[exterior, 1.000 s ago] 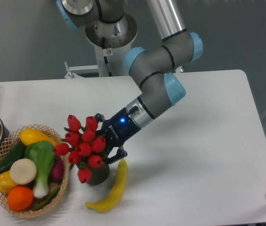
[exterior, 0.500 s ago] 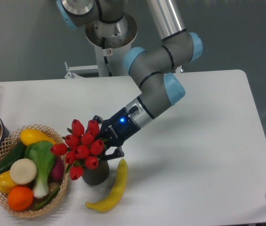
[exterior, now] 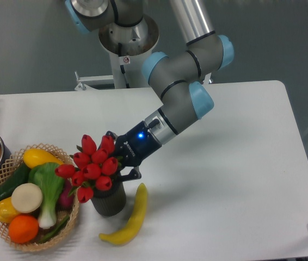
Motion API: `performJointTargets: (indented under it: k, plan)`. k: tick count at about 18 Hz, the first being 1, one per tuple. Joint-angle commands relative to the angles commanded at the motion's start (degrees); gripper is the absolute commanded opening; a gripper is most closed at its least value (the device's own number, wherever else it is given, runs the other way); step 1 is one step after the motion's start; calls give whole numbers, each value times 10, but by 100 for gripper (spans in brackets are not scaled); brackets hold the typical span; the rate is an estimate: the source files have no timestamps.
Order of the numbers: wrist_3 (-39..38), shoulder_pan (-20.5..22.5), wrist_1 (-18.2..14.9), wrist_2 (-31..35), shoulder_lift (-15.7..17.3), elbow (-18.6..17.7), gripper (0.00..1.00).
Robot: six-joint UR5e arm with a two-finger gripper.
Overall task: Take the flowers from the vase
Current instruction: 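Lift the gripped tulips upward out of the grey vase, then raise the tulip bunch high and carry it away from the vase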
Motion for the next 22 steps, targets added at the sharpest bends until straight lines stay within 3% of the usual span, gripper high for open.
performJointTargets:
  k: [6, 13, 22]
  plan:
    - [-85, 5, -1, -4, 31, 10, 37]
    - [-90, 11, -1, -54, 58, 11, 37]
    - [-134, 35, -2, -66, 79, 54, 37]
